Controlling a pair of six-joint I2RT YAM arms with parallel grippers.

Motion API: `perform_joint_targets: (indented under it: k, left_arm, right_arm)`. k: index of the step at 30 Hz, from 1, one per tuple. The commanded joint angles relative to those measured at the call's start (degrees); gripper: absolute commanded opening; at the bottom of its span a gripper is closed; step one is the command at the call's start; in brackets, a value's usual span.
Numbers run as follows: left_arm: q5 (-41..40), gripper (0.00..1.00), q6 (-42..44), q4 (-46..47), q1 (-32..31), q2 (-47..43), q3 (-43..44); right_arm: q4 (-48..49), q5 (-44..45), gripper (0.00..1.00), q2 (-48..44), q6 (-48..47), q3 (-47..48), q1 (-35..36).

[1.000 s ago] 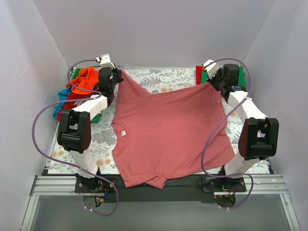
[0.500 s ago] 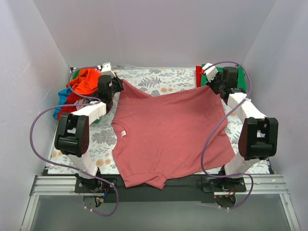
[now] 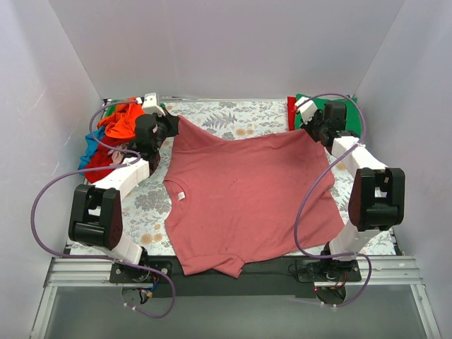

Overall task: Fold and stack the t-shirts
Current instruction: Flatten the tshirt out

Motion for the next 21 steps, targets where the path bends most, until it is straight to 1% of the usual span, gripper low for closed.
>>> perform_joint_targets:
  k: [1,10,21]
  left_arm:
    - [1.38,0.0,-0.05,-0.36,0.35,-2.92,-1.28]
    - [1.82,0.0,0.22,-1.42,0.35,-6.17,-2.86]
    - [3.14,0.0,0.22,-2.91,0.35,-10.48,-5.59]
  right_arm:
    - [1.8,-0.4,0.01,0.76,-0.72,-0.86,-0.35]
    - [1.88,1.53,0.01,2.43,-1.51,-0.95,-1.22]
    - [1.88,-0.22,0.01,2.43,-1.42,-2.26,-2.02]
